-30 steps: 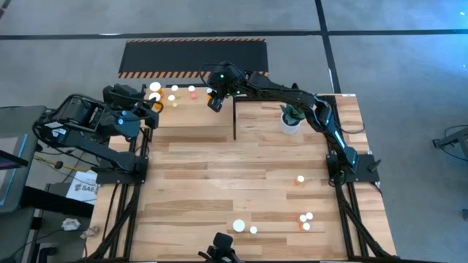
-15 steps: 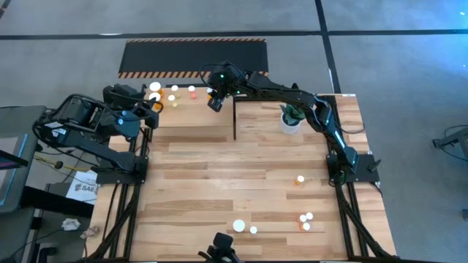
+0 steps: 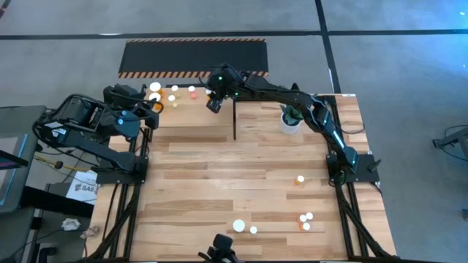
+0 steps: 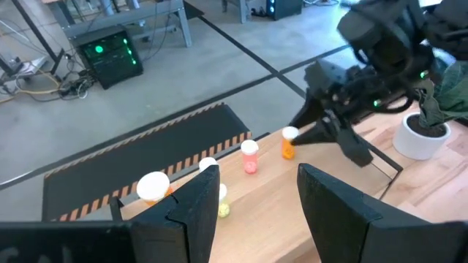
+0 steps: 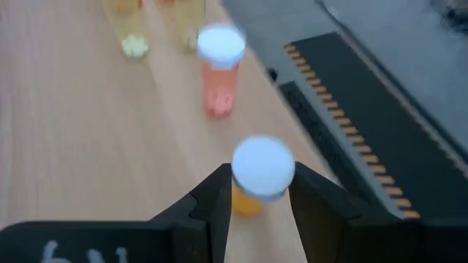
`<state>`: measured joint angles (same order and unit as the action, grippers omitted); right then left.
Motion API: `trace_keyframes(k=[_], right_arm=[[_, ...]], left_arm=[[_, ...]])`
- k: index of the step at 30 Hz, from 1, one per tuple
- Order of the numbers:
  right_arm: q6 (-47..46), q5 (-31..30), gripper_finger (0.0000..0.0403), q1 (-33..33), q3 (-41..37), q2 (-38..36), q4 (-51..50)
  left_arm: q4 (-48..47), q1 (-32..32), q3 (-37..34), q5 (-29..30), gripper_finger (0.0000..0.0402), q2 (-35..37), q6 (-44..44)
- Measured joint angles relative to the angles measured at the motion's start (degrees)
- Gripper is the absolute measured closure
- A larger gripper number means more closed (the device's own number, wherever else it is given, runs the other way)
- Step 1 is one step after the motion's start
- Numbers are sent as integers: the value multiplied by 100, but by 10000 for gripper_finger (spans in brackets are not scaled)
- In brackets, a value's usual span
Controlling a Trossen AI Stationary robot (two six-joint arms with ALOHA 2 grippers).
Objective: Pick and place medicine bottles onto shelf by color
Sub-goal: Put the top small orange pill bottle on the shelf, then move the small orange pill bottle to the center of the table
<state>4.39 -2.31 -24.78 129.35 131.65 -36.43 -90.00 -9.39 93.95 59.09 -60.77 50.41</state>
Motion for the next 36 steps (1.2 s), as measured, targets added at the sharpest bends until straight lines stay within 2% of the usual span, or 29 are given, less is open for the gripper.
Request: trace_keyframes(k=[16,36], right_arm=[[8,18,249,36,-21,14,24],[8,35,170,-23,-21,12,-228]], left_arm=[[-1,0,0,-11,228,0,44],[0,-2,0,-85,228,0,113]])
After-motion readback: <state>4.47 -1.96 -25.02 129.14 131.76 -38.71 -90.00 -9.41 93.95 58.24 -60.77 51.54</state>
